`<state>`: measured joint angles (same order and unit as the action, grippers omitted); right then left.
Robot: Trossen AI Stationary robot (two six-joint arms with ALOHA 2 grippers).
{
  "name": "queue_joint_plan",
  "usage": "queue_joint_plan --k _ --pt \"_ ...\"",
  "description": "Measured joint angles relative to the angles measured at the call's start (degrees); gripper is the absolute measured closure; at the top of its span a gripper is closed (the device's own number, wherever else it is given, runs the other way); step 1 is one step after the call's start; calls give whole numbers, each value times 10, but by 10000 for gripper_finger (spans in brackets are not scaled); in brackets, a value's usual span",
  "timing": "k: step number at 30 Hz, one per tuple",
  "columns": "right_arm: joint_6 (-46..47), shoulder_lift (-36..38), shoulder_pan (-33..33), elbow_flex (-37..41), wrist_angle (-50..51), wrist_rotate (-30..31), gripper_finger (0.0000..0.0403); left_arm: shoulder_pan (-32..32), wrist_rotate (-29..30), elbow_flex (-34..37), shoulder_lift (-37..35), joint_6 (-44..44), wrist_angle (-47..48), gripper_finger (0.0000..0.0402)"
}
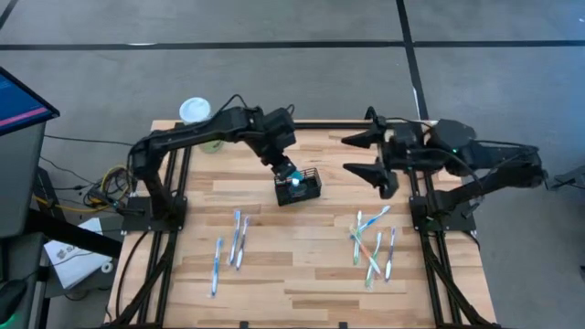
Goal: Pick & Place toothbrushing station
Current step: Put the blue mouthwash into the black mesh organizer
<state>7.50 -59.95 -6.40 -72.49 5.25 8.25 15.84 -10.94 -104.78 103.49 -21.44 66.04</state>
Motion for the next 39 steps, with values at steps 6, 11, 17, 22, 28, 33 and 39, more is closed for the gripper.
queue_joint_plan --k 6,11,17,22,28,33,39 --pt "26 29 -8 89 -105 11 101 5 4 -74 53 7 24 317" --pt "55 47 -9 135 -129 9 101 10 6 -121 96 17 76 317" --pt "42 66 -19 137 -148 8 101 9 19 -161 124 32 116 317" --pt "36 83 -14 137 -145 9 101 6 17 -166 125 22 116 317" --pt "30 87 -5 137 -137 8 101 5 16 -166 125 16 97 317" --pt "30 87 8 137 -119 8 101 5 16 -166 125 15 96 317" --pt "29 87 13 137 -105 8 101 0 26 -180 125 19 118 317"
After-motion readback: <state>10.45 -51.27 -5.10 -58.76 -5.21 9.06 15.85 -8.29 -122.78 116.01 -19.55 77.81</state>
